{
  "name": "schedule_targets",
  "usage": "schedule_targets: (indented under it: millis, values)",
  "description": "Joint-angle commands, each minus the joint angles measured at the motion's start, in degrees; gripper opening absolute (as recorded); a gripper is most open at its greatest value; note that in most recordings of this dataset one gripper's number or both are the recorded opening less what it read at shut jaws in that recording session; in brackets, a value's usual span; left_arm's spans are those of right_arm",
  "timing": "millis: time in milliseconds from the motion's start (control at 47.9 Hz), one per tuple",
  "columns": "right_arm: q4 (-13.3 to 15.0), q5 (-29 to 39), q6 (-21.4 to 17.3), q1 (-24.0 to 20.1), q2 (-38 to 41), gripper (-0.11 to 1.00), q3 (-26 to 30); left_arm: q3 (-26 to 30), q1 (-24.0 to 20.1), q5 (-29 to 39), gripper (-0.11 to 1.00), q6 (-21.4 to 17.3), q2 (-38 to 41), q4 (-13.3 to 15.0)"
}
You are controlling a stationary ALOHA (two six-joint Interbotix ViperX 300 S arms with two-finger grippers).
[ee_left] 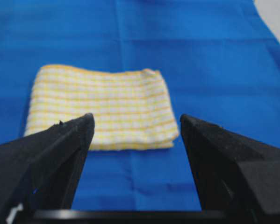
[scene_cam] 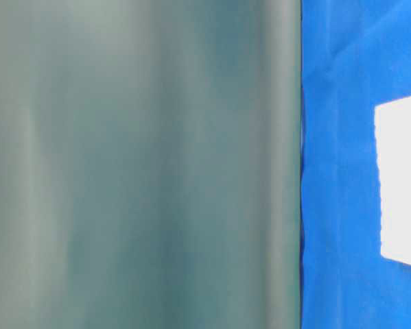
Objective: Fold the yellow towel.
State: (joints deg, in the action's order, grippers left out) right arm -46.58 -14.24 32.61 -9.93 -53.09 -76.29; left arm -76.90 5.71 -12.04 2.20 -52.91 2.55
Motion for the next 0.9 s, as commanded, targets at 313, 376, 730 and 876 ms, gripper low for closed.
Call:
schedule_targets:
  millis: [313,376,730,876]
  values:
    - [0.00,-1.49,0.18,0.09,-3.08,0.77,-3.25,-4.83,-0.44,-0.26,0.68,0.00,-5.45,0.00]
    - [0.00,-1.85,0.18,0.09,-2.99,0.77,-3.34,-5.10,-0.35,-0.26,0.68,0.00,-5.63,0.00]
    - [0.00,-2.02,0.18,0.09,-2.90,0.77,-3.34,-5.63,-0.44,-0.26,0.68,-0.26,-5.80,0.00]
    - [0.00,-2.02,0.18,0.09,-2.90,0.77,-3.25,-5.63,-0.44,-0.26,0.68,-0.35,-5.89,0.00]
